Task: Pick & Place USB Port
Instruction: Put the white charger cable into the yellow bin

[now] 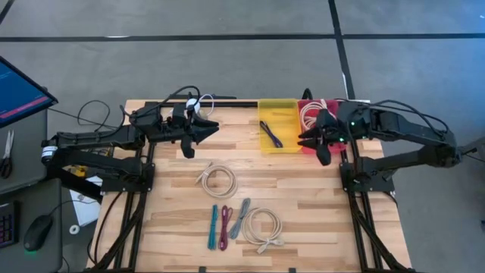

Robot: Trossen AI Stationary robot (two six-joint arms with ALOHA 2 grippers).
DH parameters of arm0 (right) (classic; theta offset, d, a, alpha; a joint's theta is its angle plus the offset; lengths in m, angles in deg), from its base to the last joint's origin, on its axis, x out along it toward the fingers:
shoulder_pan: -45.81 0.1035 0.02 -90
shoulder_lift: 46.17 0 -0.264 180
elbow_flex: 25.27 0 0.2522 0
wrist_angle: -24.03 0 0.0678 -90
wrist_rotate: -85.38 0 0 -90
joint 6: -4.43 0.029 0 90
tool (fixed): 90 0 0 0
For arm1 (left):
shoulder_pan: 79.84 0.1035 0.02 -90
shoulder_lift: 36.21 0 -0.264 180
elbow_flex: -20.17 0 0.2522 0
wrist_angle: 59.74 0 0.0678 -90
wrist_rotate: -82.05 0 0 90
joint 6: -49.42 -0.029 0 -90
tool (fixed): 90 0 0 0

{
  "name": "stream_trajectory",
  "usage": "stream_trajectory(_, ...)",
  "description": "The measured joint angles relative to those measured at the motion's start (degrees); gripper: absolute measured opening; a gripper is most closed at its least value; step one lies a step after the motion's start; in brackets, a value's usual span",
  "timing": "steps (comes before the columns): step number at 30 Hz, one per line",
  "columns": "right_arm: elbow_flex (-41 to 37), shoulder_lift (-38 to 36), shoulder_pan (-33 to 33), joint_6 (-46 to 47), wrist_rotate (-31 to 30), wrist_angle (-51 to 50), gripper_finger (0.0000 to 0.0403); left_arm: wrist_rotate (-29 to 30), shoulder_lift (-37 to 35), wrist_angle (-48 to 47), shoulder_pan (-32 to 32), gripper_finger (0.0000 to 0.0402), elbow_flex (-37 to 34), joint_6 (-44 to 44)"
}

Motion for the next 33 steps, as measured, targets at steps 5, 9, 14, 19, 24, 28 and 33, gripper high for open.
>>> stream_trajectory(5,0.0,-0.2,1.4,0.0,-4.0,1.3,0.0118,0.2,0.0,-1.0,-3.5,0.007,0.0,1.8)
stream_trajectory(9,0.0,-0.2,1.4,0.0,-5.6,1.2,0.0118,6.5,0.0,-1.0,-8.7,0.0038,0.0,1.9)
stream_trajectory(14,0.0,-0.2,1.4,0.0,-6.6,1.2,0.0118,14.0,0.0,-1.5,-15.7,0.0006,0.0,0.5)
stream_trajectory(19,0.0,-0.2,1.4,0.0,-9.2,1.2,0.0118,22.5,0.7,-5.5,-21.5,0.0005,0.0,1.4)
stream_trajectory(24,0.0,-0.2,1.3,0.1,-11.2,1.2,0.0118,24.0,6.1,-6.0,-24.9,0.0004,1.3,5.7)
stream_trajectory(28,0.0,-0.2,1.3,0.3,-11.6,1.2,0.0118,23.9,13.2,-8.3,-25.8,0.0004,5.8,8.0)
stream_trajectory(33,0.0,-0.2,1.2,2.0,-12.3,0.7,0.0118,24.0,19.1,-16.5,-25.0,0.0004,11.3,18.4)
